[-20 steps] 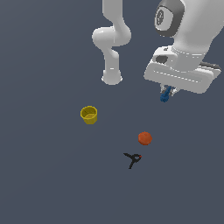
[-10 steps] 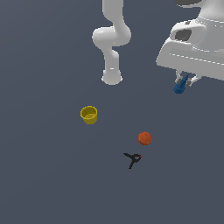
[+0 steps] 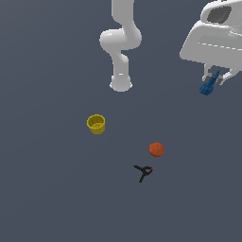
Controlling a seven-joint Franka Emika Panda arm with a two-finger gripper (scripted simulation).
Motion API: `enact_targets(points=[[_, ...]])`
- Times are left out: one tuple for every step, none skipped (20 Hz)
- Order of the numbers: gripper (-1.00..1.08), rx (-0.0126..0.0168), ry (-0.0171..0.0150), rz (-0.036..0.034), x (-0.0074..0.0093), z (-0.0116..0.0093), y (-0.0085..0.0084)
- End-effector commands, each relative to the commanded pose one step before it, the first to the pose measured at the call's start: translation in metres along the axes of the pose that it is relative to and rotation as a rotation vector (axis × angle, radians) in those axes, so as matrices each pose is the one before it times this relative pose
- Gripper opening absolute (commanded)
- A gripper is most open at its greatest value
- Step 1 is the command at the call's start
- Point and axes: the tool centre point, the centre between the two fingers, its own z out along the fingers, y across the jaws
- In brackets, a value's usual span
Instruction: Pick up a designated object from a clutter of objects.
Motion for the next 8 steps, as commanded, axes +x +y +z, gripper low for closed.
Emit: enact_targets(points=[[-1.00, -0.00030, -0.00019, 0.00009, 0.00182, -0.00568, -0.00257], [-1.00, 0.00000, 0.00000, 0.00000, 0.00052, -0.00152, -0.00073], [-1.00, 0.00000, 0.00000, 0.00000, 0.00044, -0.00126, -0.00061], [-1.00, 0.00000, 0.00000, 0.00000, 0.00036, -0.00101, -0.00050], [-1.00, 0.00000, 0.00000, 0.00000, 0.00028, -0.00077, -0.00039], [-1.00, 0.00000, 0.00000, 0.00000, 0.00020, -0.00054, -0.00027], [-1.00, 0.00000, 0.00000, 0.00000, 0.00012, -0.00032, -0.00016], [-1.00, 0.00000, 0.00000, 0.00000, 0.00004, -0.00010, -0.00005]])
